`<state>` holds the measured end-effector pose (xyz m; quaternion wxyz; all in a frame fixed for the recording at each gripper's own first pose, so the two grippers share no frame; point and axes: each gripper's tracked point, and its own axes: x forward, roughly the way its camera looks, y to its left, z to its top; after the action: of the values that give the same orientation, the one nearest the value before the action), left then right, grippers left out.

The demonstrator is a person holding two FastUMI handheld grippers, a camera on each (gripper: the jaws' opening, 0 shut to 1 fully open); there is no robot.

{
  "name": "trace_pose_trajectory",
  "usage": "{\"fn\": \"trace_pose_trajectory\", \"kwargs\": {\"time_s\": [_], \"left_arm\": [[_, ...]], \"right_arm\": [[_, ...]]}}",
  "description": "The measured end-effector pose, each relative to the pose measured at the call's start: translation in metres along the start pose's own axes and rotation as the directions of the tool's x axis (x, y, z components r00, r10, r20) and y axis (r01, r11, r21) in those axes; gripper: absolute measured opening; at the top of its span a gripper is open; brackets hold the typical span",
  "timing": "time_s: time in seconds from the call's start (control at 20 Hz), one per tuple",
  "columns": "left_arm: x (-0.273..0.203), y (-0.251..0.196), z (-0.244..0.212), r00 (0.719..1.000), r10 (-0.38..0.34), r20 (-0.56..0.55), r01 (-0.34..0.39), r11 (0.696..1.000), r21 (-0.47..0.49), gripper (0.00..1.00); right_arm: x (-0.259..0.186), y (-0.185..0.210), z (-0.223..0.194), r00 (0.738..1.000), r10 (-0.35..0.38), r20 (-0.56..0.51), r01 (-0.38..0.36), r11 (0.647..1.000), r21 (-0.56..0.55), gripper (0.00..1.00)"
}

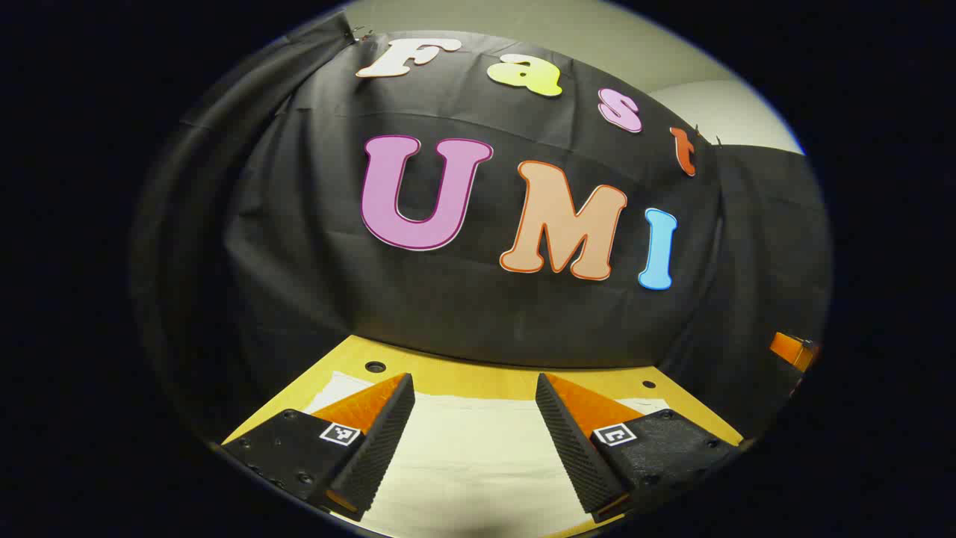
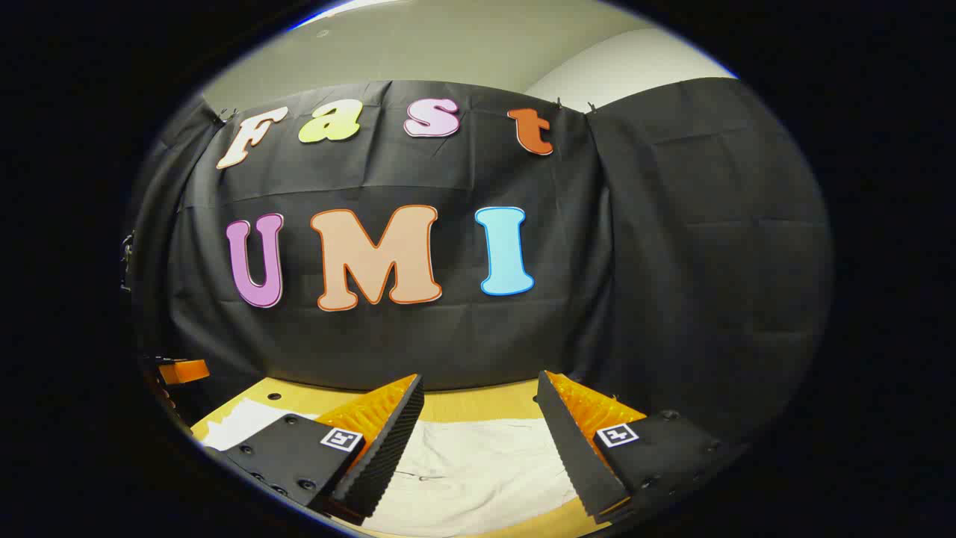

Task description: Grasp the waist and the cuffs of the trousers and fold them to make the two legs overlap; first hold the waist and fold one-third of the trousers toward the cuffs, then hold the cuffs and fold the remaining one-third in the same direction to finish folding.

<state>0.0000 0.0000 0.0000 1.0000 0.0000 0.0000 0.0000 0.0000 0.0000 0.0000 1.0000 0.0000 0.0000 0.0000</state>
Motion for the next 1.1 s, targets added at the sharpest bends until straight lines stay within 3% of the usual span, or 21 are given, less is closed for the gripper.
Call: {"fn": "trace_pose_trajectory", "kwargs": {"time_s": [0.75,1.1], "left_arm": [[-0.008,-0.002,-0.008,0.999,0.036,-0.007,-0.036,0.999,-0.014,0.97],[-0.007,-0.01,-0.021,0.999,0.005,-0.046,-0.005,1.0,-0.005,0.97]], "right_arm": [[0.005,-0.016,-0.005,1.0,0.005,-0.013,-0.005,1.0,-0.018,0.96],[0.01,-0.016,-0.014,0.999,0.012,-0.034,-0.014,0.999,-0.04,0.98]]}}
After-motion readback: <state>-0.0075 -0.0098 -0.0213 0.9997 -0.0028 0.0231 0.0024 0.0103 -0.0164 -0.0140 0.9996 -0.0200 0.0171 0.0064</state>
